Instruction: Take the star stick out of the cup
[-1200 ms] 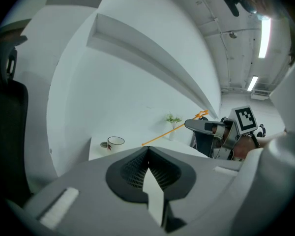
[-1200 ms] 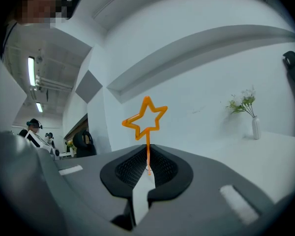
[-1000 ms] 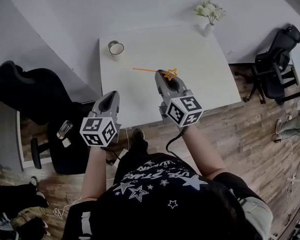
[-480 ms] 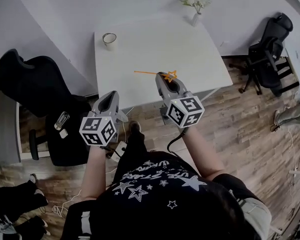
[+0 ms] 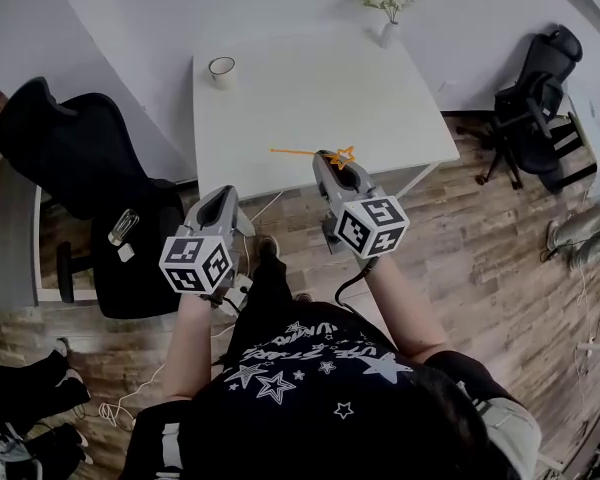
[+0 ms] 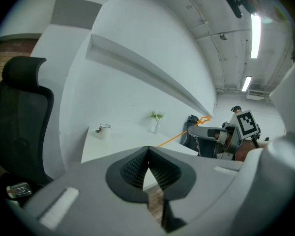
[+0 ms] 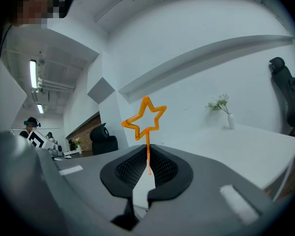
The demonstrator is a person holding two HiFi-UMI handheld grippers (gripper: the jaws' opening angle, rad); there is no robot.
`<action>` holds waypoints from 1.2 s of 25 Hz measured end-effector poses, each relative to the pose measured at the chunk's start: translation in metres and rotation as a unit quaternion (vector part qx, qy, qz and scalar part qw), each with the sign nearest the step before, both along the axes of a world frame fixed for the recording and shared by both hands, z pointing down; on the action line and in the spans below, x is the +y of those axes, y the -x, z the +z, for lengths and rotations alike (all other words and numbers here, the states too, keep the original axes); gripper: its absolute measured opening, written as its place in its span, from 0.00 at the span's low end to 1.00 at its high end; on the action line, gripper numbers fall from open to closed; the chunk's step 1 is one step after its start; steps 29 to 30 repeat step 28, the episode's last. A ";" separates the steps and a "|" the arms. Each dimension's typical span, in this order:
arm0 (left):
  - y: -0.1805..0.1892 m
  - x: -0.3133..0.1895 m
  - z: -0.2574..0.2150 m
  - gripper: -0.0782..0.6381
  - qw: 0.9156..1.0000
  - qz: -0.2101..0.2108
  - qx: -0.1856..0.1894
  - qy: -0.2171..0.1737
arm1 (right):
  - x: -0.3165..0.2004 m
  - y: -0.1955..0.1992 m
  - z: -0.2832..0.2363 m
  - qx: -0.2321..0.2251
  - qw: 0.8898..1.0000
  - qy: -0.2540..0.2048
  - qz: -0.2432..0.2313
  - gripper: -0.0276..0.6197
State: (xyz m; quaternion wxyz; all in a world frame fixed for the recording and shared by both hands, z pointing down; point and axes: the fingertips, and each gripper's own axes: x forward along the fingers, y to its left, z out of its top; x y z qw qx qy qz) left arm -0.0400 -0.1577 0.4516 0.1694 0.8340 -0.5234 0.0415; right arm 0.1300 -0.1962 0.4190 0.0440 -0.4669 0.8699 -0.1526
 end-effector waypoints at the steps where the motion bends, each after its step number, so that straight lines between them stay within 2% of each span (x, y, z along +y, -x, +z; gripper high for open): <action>1: -0.001 0.003 0.000 0.11 1.000 -0.001 0.000 0.000 | 0.004 -0.001 0.001 0.001 1.000 0.001 -0.001 0.09; 20: -0.018 0.043 0.007 0.11 1.000 0.011 -0.011 0.011 | 0.043 -0.017 0.022 -0.004 1.000 0.029 0.000 0.09; 30: -0.017 0.045 0.003 0.11 1.000 0.011 -0.019 0.008 | 0.046 -0.019 0.022 -0.007 1.000 0.031 -0.002 0.09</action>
